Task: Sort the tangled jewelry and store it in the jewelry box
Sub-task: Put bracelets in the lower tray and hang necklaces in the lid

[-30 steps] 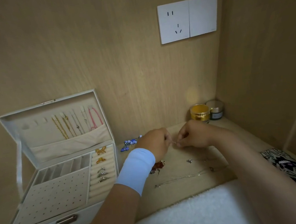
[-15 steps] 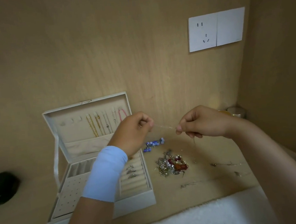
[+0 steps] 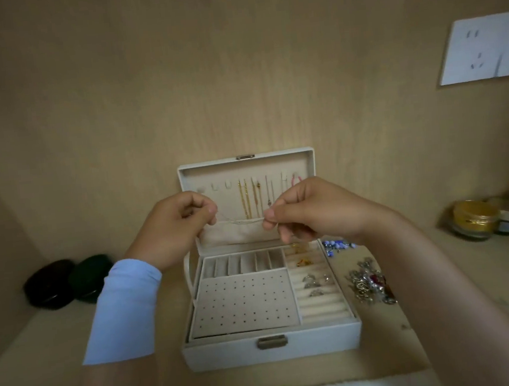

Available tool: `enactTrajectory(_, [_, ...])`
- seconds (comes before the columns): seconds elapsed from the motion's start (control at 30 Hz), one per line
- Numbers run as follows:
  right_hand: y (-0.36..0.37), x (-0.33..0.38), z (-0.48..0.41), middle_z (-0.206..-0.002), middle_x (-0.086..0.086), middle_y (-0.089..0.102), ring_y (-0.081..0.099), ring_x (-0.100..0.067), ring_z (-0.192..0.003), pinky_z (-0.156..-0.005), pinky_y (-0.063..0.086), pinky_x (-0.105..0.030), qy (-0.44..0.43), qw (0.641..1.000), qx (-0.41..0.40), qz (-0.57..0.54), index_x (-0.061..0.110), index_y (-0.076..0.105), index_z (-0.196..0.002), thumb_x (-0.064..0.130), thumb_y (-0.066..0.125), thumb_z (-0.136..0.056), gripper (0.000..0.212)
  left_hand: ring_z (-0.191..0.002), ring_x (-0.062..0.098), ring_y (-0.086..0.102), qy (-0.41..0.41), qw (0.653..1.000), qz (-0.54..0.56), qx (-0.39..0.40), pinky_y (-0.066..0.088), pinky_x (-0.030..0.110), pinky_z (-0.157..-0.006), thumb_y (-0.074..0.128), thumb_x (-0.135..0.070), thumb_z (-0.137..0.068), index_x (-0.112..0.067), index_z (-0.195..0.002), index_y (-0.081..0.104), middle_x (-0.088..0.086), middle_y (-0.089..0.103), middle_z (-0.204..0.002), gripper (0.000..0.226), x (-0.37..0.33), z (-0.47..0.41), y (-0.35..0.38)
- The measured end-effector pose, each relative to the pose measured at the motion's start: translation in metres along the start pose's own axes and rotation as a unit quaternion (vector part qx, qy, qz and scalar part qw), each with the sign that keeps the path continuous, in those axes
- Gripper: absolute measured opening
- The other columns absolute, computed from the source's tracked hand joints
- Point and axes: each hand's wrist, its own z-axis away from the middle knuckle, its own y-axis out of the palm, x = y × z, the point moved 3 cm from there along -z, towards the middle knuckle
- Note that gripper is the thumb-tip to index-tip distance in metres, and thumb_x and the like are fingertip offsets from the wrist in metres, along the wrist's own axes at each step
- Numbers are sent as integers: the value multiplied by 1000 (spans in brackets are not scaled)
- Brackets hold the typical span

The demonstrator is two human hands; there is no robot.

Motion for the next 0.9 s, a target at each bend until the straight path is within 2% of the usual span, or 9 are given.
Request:
enactTrajectory(0.13, [24, 1, -17, -82, -11, 77, 54, -15, -47, -42, 35, -20, 0, 999, 32, -19, 5, 77, -91, 23, 65, -96, 22, -60, 5, 58, 8, 999, 29, -29, 46, 17, -55, 58, -13, -97, -11, -86, 67, -5, 67, -77, 15, 5, -4, -19])
enactTrajectory(0.27, [39, -7, -27, -87, -6, 78, 61, -16, -52, -47, 40, -24, 8, 1000, 22, -9, 6, 77, -95, 21, 66, -96, 19, -66, 10, 64, -16, 992, 127, -11, 53, 20, -56, 54, -11, -99, -9, -85, 64, 2, 71, -86, 17, 9, -9, -20])
enactTrajectory(0.4, [46, -17, -34, -85, 0, 78, 64, -17, -60, -48, 42, -20, 20, 999, -7, 47, 11, 77, -93, 20, 64, -97, 17, -59, 10, 62, -16, 994, 107, 14, 53, 21, -57, 57, -12, -98, -10, -87, 65, -2, 69, -74, 14, 15, -13, -17])
enactTrajectory(0.5, [45, -22, -40, -89, 6, 77, 69, -9, -77, -68, 53, -24, 34, 997, -37, 58, 18, 77, -99, 27, 64, -97, 16, -61, 12, 61, -3, 996, 81, 27, 52, 22, -59, 61, -15, -97, -13, -88, 68, -3, 68, -73, 11, 17, -15, -14])
enactTrajectory(0.57, [49, -20, -43, -104, 5, 76, 72, -10, -98, -87, 55, -27, 20, 999, -36, -10, 25, 71, -117, 32, 64, -97, 22, -61, 13, 60, 12, 996, 78, 45, 50, 22, -58, 62, -15, -96, -14, -86, 68, -2, 69, -74, 11, 14, -15, -9])
enactTrajectory(0.63, [58, -13, -44, -110, -3, 75, 71, -15, -105, -95, 54, -29, -15, 994, 1, -107, 20, 65, -127, 26, 63, -98, 30, -58, 12, 57, 29, 995, 66, 65, 47, 20, -55, 63, -15, -95, -14, -86, 69, -1, 68, -71, 11, 8, -15, -3])
enactTrajectory(0.73, [62, -10, -46, -86, -7, 75, 72, -18, -81, -83, 57, -29, -41, 987, -31, -154, 6, 71, -114, 14, 65, -96, 21, -52, 10, 50, 28, 995, 57, 83, 42, 19, -52, 60, -16, -97, -15, -87, 67, -4, 63, -64, 11, 6, -17, 0])
enactTrajectory(0.8, [56, -15, -47, -69, -3, 65, 62, -18, -64, -77, 58, -34, -28, 991, -67, -116, 6, 74, -103, 15, 64, -97, 15, -50, 10, 44, 4, 993, 58, 105, 39, 19, -52, 59, -18, -98, -16, -89, 65, -6, 58, -60, 11, 10, -16, -2])
enactTrajectory(0.9, [48, -19, -46, -62, 0, 50, 48, -17, -54, -71, 60, -40, -4, 990, -78, -116, 9, 73, -98, 15, 56, -101, 18, -50, 8, 42, -35, 985, 37, 164, 38, 18, -52, 59, -24, -98, -16, -97, 67, -8, 55, -60, 11, 19, -13, -3])
